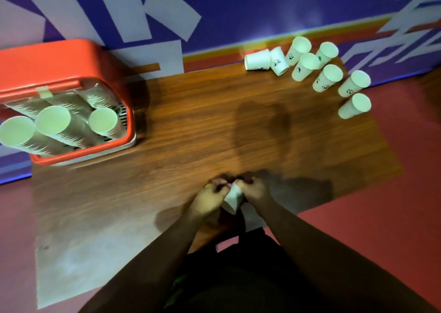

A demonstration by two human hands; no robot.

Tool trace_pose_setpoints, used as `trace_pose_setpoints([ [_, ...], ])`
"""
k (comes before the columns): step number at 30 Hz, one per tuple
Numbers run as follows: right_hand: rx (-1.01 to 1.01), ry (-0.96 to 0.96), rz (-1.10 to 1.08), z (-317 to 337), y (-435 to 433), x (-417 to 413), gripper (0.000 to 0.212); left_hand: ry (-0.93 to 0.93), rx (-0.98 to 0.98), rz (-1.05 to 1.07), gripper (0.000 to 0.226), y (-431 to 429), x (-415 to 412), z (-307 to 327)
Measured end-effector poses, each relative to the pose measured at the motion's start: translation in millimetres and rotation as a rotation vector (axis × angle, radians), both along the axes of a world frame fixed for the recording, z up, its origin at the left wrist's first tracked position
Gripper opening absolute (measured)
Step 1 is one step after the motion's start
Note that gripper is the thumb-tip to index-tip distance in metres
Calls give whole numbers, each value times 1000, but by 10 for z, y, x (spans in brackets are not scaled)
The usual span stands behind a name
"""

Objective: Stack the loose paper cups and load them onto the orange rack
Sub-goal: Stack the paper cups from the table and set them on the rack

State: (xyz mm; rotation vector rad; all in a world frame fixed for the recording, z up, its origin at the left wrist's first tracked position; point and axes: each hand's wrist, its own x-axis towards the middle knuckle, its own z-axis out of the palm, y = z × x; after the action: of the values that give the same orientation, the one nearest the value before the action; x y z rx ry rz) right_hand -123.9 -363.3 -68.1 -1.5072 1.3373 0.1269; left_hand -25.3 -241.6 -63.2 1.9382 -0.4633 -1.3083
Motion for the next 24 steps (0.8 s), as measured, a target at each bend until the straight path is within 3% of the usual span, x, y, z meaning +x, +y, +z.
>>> trace_pose_setpoints([
  [3, 189, -118, -283, 155, -281, 79, 12, 37, -111, 57, 48, -167, -29, 100],
  [6, 437, -247, -485, 422, -658, 153, 14, -146, -223, -25, 76, -495, -17, 297],
  [8, 545, -312, -523, 582, -907, 160, 18, -285, -297, -11, 80, -765, -18, 418],
  [11, 576, -369, -455, 713, -1338, 20, 27, -313, -363, 102, 78, -1195, -100, 598],
  [13, 453, -326, -342, 782, -1666, -166, 32, -325, -370, 170, 73, -1496, -188, 683],
  [18, -153, -194, -39, 811, -2783, -757, 23, -451, -295, 203, 70, -2359, -419, 844],
  [20, -370, -80, 81, 809, -3262, -960, 29, -496, -273, 179, 71, -2698, -503, 886],
  [24, -533, 48, 86, 796, -3936, -1176, 51, -534, -238, 151, 74, -3176, -628, 949],
])
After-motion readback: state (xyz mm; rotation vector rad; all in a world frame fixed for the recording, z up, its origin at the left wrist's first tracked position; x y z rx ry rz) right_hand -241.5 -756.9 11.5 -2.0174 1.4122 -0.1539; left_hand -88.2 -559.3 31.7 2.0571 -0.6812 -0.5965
